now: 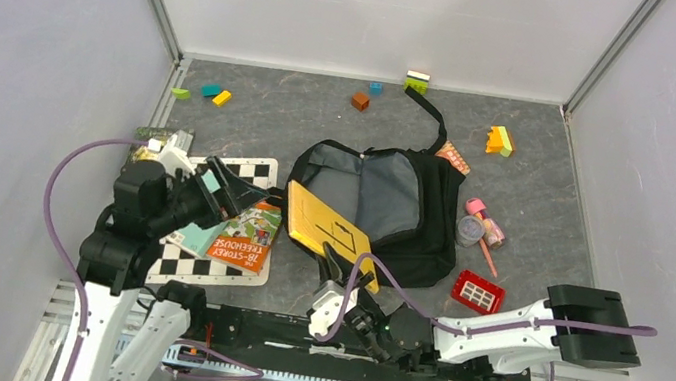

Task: Pack the student bag
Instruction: Pick up the book from the center of the board, then place the book in the student bag.

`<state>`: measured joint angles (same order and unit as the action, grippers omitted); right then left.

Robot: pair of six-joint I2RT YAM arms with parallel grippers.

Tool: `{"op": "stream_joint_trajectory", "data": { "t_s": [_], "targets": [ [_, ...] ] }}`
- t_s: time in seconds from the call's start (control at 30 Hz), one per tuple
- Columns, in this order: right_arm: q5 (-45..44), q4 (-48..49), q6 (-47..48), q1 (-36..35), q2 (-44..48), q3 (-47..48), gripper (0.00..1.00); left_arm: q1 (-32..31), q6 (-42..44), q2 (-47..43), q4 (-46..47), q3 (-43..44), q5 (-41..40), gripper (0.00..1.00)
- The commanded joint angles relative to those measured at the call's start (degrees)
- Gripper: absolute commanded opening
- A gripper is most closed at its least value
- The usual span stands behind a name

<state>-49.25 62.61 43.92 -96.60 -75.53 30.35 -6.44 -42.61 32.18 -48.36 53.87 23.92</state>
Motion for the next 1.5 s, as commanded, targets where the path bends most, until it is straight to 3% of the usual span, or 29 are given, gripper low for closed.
{"op": "stream_joint_trajectory", "data": {
  "t_s": [0.0, 0.2, 0.87, 1.07, 1.23, 1.33, 1.43, 1.47],
  "targets": [
    [4.02, 4.25, -0.43, 0.51, -0.55, 0.48, 0.00, 0.28, -9.55, -4.13, 6.53, -2.04, 4.60, 1.00],
    [4.79, 4.56, 1.07, 0.53, -2.87, 1.46, 0.00, 0.28, -19.77, -6.99, 15.53, -9.83, 10.07, 1.00],
    [12.46, 4.21, 3.03, 0.50, -7.48, 5.76, 0.00, 0.28, -19.60, -9.41, 13.58, -19.52, 13.98, 0.99],
    [13.97, 3.09, 2.14, 0.53, -8.28, 6.83, 0.00, 0.28, -18.35, -8.96, 13.82, -20.34, 16.05, 0.72],
    [13.92, 2.64, 1.06, 0.53, -8.79, 6.63, 0.00, 0.28, -18.66, -9.00, 13.82, -19.59, 15.22, 0.33],
    [15.06, 3.04, -1.34, 0.53, -7.61, 5.09, 0.02, 0.28, -19.69, -8.92, 15.00, -19.44, 15.08, 0.17],
    [15.28, 2.42, -3.27, 0.53, -6.60, 3.57, 0.46, 0.28, -20.48, -8.26, 16.07, -18.80, 14.82, 0.03],
    [15.31, 1.99, -3.75, 0.53, -6.36, 3.14, 0.59, 0.28, -20.41, -8.06, 16.17, -18.28, 14.42, 0.02]
  ]
}}
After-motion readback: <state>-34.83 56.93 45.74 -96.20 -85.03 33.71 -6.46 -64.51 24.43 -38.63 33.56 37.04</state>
